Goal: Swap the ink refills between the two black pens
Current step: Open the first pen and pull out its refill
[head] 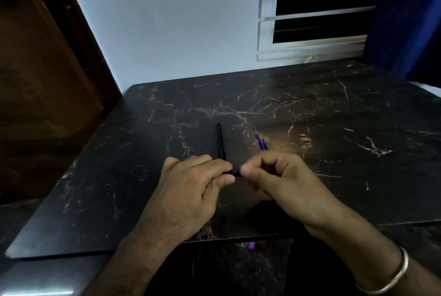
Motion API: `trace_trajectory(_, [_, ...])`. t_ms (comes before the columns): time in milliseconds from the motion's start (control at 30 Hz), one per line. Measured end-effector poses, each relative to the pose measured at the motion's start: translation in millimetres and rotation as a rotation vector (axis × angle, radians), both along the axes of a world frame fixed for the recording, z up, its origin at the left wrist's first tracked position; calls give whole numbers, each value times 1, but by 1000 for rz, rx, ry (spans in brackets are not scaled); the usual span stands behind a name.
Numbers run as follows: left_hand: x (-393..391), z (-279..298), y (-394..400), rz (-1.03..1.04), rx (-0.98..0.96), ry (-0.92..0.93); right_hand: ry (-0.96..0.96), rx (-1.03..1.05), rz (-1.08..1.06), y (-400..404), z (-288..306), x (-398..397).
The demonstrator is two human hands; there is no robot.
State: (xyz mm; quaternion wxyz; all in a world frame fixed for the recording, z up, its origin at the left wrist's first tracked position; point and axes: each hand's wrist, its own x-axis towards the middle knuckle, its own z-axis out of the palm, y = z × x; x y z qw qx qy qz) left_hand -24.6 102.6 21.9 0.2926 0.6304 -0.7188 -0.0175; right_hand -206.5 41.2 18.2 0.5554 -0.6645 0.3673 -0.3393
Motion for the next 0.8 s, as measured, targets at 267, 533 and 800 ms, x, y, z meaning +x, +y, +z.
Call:
trace_trajectory(267, [0, -2, 0, 18, 38, -1, 42, 132, 64, -1, 1, 1])
trace_trajectory(533, [16, -6, -1, 36, 131, 95, 66, 31, -41, -31, 18, -53])
trace_trajectory(800, [3, -13, -2, 12, 161, 114, 441, -86, -251, -50, 14, -91])
